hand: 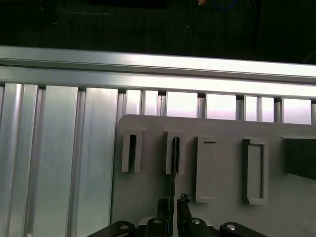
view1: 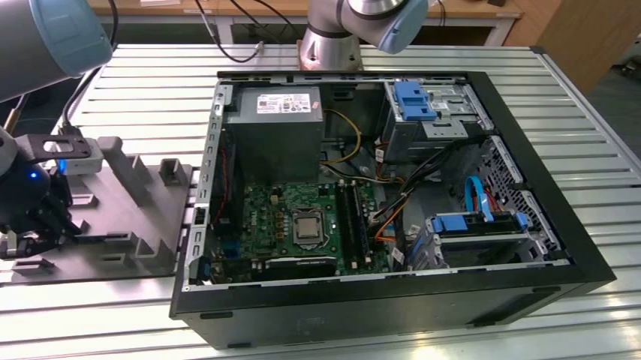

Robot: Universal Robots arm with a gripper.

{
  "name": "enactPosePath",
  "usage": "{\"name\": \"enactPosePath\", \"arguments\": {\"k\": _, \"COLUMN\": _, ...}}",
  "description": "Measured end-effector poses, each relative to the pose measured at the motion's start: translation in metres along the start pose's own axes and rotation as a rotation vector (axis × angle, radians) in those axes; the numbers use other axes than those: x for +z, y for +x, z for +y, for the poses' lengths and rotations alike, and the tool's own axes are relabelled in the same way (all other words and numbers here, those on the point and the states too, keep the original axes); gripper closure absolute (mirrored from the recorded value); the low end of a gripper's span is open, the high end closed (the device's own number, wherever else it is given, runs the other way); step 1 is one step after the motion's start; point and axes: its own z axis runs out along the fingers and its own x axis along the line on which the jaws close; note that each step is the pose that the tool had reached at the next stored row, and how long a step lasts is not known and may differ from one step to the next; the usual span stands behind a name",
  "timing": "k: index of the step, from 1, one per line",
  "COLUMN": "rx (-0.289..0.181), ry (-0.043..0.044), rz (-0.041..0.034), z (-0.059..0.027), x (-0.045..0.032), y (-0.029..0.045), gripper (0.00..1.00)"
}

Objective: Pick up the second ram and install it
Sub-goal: 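Pick up the second ram and move it above second insertion slot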

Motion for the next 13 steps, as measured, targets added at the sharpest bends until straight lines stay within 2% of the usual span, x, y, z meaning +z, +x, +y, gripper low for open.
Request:
{"name": "enactPosePath", "arguments": {"k": 11, "rx": 0.000, "ry": -0.0001, "rz": 0.0000, "z": 0.0002, "x": 0.0000, "y": -0.0002, "gripper": 0.80}}
{"name": "enactPosePath", "arguments": {"k": 12, "rx": 0.000, "ry": 0.0000, "rz": 0.0000, "z": 0.0002, "x": 0.0000, "y": -0.0002, "gripper": 0.87}}
{"name": "enactPosePath", "arguments": {"k": 13, "rx": 0.000, "ry": 0.0000, "rz": 0.0000, "z": 0.0002, "x": 0.0000, "y": -0.0002, "gripper": 0.87}}
